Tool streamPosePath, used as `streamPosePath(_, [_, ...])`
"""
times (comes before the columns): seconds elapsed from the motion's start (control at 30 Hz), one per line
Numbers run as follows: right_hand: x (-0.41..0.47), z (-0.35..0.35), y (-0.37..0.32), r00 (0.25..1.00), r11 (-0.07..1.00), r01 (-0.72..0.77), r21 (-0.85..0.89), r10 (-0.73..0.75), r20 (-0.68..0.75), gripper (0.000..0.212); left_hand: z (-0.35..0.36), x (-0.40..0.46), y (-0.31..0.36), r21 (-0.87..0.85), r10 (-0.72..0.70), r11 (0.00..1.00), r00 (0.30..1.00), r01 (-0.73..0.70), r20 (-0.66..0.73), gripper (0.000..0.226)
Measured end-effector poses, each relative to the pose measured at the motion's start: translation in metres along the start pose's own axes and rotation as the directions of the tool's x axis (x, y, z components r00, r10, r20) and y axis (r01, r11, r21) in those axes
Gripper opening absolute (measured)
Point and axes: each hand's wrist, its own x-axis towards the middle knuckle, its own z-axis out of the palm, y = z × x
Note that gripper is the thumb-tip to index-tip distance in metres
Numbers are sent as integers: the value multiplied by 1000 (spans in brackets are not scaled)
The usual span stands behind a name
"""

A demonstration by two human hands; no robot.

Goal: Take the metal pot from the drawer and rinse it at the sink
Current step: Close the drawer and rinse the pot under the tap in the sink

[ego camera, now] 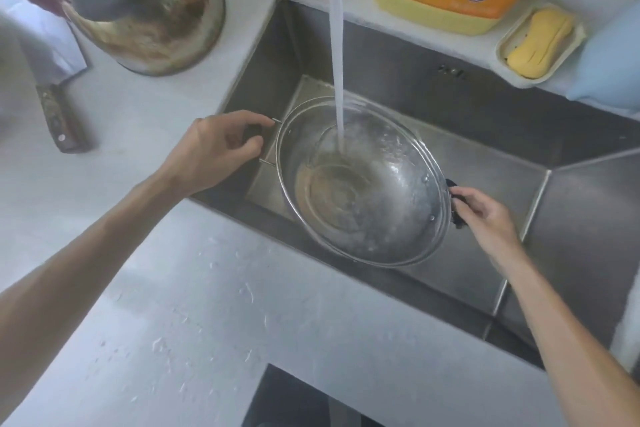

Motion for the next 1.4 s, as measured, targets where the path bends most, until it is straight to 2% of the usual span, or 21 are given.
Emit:
streamPosePath(0.17, [5, -15, -27, 999, 999, 43, -19, -44, -31, 23, 17, 3, -8, 93, -42, 995, 993, 32, 110, 29])
streamPosePath(0.43, [16, -43, -108, 945, 936, 305, -176, -321, -69, 26, 63, 5, -26, 87, -93, 994, 950, 70, 297, 29])
streamPosePath(0.57, [14, -47, -107, 907, 904, 391, -173, -411, -95, 27, 68, 9, -24, 1, -76, 997, 977, 77, 197, 25])
streamPosePath(0.67, [14, -42, -92, 915, 923, 365, -121, -380, -133, 30, 56, 10, -22, -29, -61, 998, 997, 62, 52, 24])
streamPosePath(0.8, [15, -23, -54, 961, 970, 232, -75, -240, -137, 23, 30, 1, -13, 62, 61, 997, 989, -53, -134, 22])
streamPosePath(0.9, [18, -3, -23, 989, 989, 116, -92, -123, -79, 31, 12, -4, -6, 98, 134, 988, 974, -117, -182, 25])
streamPosePath(1.03, [15, 13, 0, 999, 995, 36, -97, -36, -4, 39, 0, -2, 0, 56, 96, 995, 983, -88, -159, 33])
streamPosePath(1.1, [12, 11, 1, 1000, 996, 24, -84, -23, 7, 34, 2, 1, -1, 19, 40, 999, 992, -38, -121, 35])
streamPosePath(1.2, [12, -5, -9, 1000, 997, 16, -76, -18, -19, 23, 17, 3, -7, 87, -10, 996, 1000, 11, -10, 27])
streamPosePath(1.27, [13, -18, -22, 999, 994, 34, -102, -39, -38, 28, 30, 2, -9, 132, -34, 991, 997, 26, 63, 28])
streamPosePath(1.4, [17, -37, -53, 985, 982, 137, -130, -149, -91, 32, 55, 5, -13, 113, -78, 992, 984, 61, 157, 38])
